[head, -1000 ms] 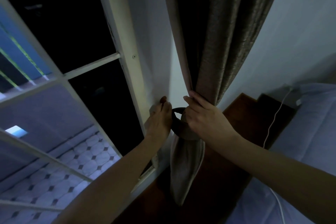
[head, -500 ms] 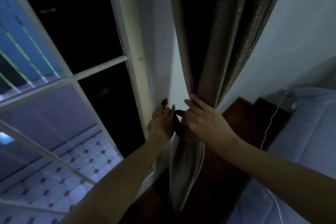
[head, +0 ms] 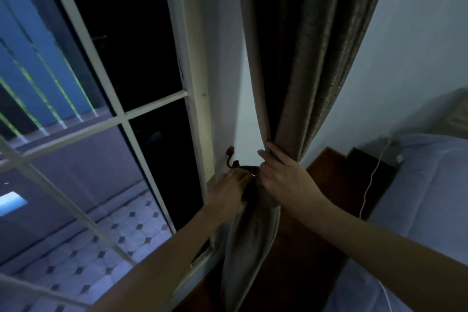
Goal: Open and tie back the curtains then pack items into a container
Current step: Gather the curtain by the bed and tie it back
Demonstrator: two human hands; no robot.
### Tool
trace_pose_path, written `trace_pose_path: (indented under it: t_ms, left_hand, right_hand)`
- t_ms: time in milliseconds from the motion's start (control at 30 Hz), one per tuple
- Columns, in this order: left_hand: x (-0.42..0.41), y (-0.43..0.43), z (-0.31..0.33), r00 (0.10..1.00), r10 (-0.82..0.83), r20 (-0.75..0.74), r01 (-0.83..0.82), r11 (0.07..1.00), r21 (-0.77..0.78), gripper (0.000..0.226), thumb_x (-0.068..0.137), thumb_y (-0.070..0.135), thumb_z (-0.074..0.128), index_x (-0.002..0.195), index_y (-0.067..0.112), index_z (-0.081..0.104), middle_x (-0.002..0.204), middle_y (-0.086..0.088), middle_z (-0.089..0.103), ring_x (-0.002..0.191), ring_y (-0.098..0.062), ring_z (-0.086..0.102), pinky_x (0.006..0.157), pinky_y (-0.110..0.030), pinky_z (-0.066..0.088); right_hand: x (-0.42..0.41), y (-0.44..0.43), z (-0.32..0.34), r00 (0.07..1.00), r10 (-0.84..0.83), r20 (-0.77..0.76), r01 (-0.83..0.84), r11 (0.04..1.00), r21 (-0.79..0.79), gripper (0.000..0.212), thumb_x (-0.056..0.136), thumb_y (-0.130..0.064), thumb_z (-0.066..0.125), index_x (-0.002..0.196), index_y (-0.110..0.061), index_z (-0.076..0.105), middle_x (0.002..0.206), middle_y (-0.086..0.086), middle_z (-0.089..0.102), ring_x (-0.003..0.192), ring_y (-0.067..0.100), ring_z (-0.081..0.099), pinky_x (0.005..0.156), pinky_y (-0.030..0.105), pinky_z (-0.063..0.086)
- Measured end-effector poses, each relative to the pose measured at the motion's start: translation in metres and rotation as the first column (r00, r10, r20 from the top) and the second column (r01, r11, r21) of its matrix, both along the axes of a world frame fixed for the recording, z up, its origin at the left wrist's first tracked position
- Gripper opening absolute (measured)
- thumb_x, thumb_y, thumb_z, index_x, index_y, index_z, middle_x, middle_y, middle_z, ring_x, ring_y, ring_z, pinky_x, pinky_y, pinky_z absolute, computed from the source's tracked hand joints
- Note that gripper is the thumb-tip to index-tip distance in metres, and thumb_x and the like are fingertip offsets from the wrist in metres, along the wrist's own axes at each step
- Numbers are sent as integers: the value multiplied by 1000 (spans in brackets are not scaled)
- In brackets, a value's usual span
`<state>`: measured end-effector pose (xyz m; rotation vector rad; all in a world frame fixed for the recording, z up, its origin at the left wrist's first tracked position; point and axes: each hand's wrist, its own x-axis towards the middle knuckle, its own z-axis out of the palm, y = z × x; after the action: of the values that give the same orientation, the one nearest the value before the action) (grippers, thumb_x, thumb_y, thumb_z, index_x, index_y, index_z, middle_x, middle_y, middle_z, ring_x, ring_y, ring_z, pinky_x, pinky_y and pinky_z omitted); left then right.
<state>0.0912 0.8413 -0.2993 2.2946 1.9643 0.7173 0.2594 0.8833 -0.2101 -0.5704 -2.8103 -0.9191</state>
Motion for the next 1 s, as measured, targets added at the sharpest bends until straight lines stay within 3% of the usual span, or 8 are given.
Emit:
trace_pose_path:
  t_ms: [200,333,400,467,567,733,867,1000]
  left_hand:
    - [-15,-16,25,988,-75,135,81,996,-39,15,72,25,57,85,18,59,85,1,61,84,-20,57,73,-41,49]
    - [-23,-24,31,982,-85,171,84,996,14,35,79,50,57,95,21,69,91,2,62,95,-22,56,85,-38,42]
    - [-27,-25,34,962,-10,272,-9,998,69,37,82,50,55,89,17,70,90,2,63,94,-20,56,86,-34,40]
    - [-31,-29,33,929,40,369,-95,986,134,37,83,47,56,88,13,70,91,-2,63,93,-17,55,86,-25,40]
    - [-31,-44,31,876,35,481,-134,976,173,28,85,38,64,92,12,69,100,0,57,96,-6,53,88,-11,39]
    - [-14,-67,25,655,205,727,-420,899,126,22,88,28,65,84,14,48,75,-1,51,67,-12,52,62,-22,44]
    - [-7,-85,-18,917,179,355,-211,976,52,35,86,43,50,69,13,54,71,2,52,70,-16,52,61,-33,46]
    - [-14,-79,-42,965,242,104,-225,962,-154,46,80,65,48,79,21,60,87,3,58,87,-17,54,73,-34,49]
  right_hand:
    - [2,-6,2,999,41,-8,-41,999,30,19,73,-15,70,92,-13,75,101,5,72,125,29,54,120,48,14]
    - [26,-16,-18,957,172,-232,-233,935,-266,38,82,-16,54,119,-17,66,126,5,63,133,23,45,117,41,26]
    - [44,-25,-37,895,36,-445,-244,874,-421,40,83,-11,52,121,-18,64,129,5,59,124,21,52,101,32,47]
    - [59,-29,-53,857,-208,-472,-124,805,-581,44,84,-4,52,123,-22,62,129,1,57,114,18,59,83,26,55]
    - [65,-26,-73,802,-435,-410,-22,664,-747,41,90,-4,55,125,-25,59,127,-6,56,106,9,59,85,17,49]
    - [40,-25,-101,748,-623,-230,-14,332,-943,44,92,-20,60,134,-23,51,129,-4,59,110,11,58,93,27,49]
    - [12,-25,-109,807,-579,-115,-25,161,-987,40,90,-22,61,129,-18,54,121,-4,62,108,15,60,88,22,44]
    - [-6,-21,-116,753,-640,-155,-46,184,-982,34,77,-39,54,91,-13,70,92,5,73,86,21,68,80,39,53]
